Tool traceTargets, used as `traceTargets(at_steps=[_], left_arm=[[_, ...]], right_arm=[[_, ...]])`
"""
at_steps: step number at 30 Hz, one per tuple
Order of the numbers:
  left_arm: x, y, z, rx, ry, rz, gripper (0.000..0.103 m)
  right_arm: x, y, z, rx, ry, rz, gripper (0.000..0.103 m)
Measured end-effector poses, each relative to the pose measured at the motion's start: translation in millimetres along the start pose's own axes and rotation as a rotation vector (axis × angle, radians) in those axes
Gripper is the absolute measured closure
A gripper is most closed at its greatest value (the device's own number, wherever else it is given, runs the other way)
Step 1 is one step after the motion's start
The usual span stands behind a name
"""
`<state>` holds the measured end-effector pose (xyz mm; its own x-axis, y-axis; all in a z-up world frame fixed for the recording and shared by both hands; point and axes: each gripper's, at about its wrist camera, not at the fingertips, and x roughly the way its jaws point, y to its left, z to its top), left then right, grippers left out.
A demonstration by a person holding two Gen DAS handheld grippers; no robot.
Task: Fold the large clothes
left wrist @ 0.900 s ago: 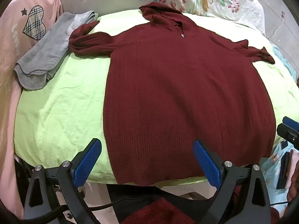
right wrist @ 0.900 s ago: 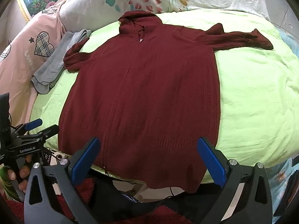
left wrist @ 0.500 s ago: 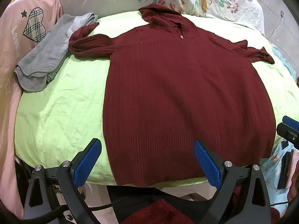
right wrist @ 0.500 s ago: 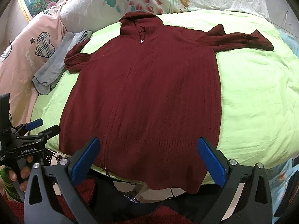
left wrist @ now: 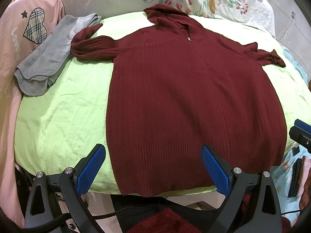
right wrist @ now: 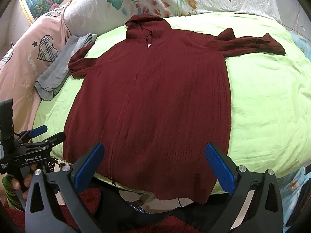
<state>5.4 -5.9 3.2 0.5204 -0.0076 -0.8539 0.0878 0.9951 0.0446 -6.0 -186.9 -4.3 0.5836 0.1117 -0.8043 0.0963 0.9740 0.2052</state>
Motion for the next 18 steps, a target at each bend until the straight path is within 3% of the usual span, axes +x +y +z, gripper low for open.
traceTargets(at_steps=[5, 18], left_arm=[[1.1, -0.3, 2.4, -0.005, -0.001, -0.003, 0.004], [8.5, -4.2, 6.2, 0.002, 0.014, 0.007, 0.004]], right_arm=[[-1.2, 1.7, 2.8, -0.015, -0.04, 0.015, 0.0], [5.6, -0.5, 2.3, 0.004, -0.009, 0.023, 0.0]])
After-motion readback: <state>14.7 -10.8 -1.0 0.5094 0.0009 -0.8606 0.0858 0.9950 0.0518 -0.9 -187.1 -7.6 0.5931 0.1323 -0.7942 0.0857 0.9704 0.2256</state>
